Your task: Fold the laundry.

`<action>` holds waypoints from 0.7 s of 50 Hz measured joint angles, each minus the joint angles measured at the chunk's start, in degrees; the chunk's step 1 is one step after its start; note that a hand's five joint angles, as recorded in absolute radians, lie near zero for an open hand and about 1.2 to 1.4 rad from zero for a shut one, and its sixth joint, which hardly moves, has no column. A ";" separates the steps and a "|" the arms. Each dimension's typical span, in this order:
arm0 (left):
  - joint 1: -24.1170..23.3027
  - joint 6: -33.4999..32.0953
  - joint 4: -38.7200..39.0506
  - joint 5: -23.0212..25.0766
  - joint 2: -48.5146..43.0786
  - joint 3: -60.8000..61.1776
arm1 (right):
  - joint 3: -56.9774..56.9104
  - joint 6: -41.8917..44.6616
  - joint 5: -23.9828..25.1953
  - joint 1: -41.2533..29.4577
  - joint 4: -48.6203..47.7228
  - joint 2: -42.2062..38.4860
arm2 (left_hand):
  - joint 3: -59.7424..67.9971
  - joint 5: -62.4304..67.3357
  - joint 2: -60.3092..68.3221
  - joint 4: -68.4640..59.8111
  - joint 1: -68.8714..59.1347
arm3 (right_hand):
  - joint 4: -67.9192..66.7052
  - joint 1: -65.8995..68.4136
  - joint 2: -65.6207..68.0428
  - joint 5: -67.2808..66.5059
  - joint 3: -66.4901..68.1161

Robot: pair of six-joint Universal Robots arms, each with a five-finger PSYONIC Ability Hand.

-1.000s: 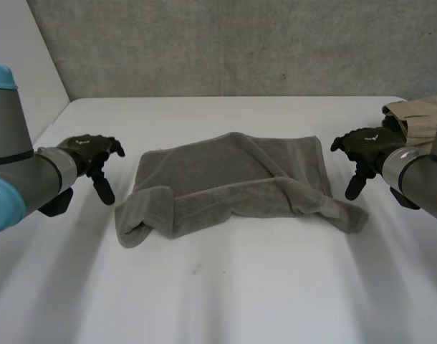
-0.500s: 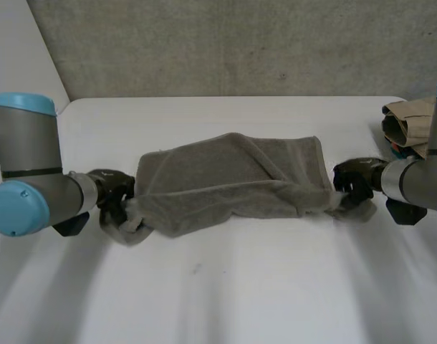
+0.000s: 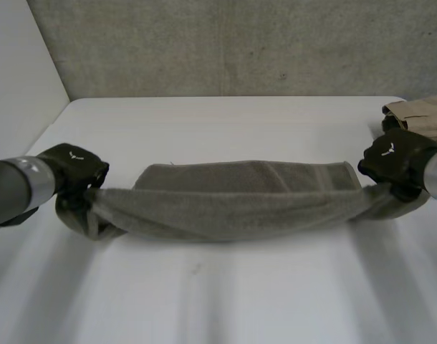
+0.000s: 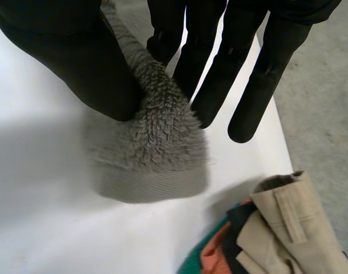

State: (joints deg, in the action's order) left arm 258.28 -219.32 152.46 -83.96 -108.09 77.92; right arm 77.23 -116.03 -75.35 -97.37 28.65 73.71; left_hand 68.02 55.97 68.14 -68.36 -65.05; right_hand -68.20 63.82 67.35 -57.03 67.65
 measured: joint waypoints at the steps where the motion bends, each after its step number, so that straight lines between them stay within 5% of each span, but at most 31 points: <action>1: -0.47 -1.19 2.69 -1.59 -2.15 -1.68 | -2.01 -0.71 -1.31 -0.63 -1.83 -2.01 | 0.03 0.00 0.08 -0.07 0.00 | 0.00 0.00 0.00 0.00 0.09; 7: -2.36 -0.46 19.58 -6.01 -9.73 -14.82 | -14.67 -9.08 -9.37 -3.38 -15.88 -9.59 | 0.21 0.00 0.25 -0.18 0.00 | 0.00 0.00 0.00 -0.42 0.39; 13: -3.31 10.20 45.10 -6.34 -9.96 -26.31 | -22.96 -25.27 -16.36 -4.22 -41.33 -10.09 | 0.22 0.00 0.39 -0.20 0.00 | -0.07 0.00 0.00 -0.49 0.40; 17: -3.34 15.50 55.37 -6.35 -8.64 -27.35 | -22.18 -33.63 -16.27 -4.07 -54.74 -7.91 | 0.22 0.00 0.39 -0.20 0.00 | -0.18 0.00 0.00 -1.27 0.40; 25: -2.43 17.91 54.17 -7.59 -7.89 -20.42 | -16.17 -37.21 -10.25 -3.82 -59.67 -7.35 | 0.23 0.80 0.39 -0.20 0.00 | -0.18 0.00 0.00 -1.51 0.40; 35: -2.87 16.66 49.80 -5.76 -10.84 -0.75 | -3.06 -33.32 -2.50 -2.59 -47.69 -13.22 | 0.45 0.80 0.49 -0.20 0.00 | -0.19 0.00 0.00 -1.52 0.40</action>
State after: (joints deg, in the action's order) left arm 255.41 -202.66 202.26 -89.71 -118.93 77.17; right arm 74.16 -149.35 -77.86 -99.97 -19.05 60.49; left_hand 68.47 56.77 68.63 -68.56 -65.05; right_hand -68.38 63.82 67.35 -58.54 68.05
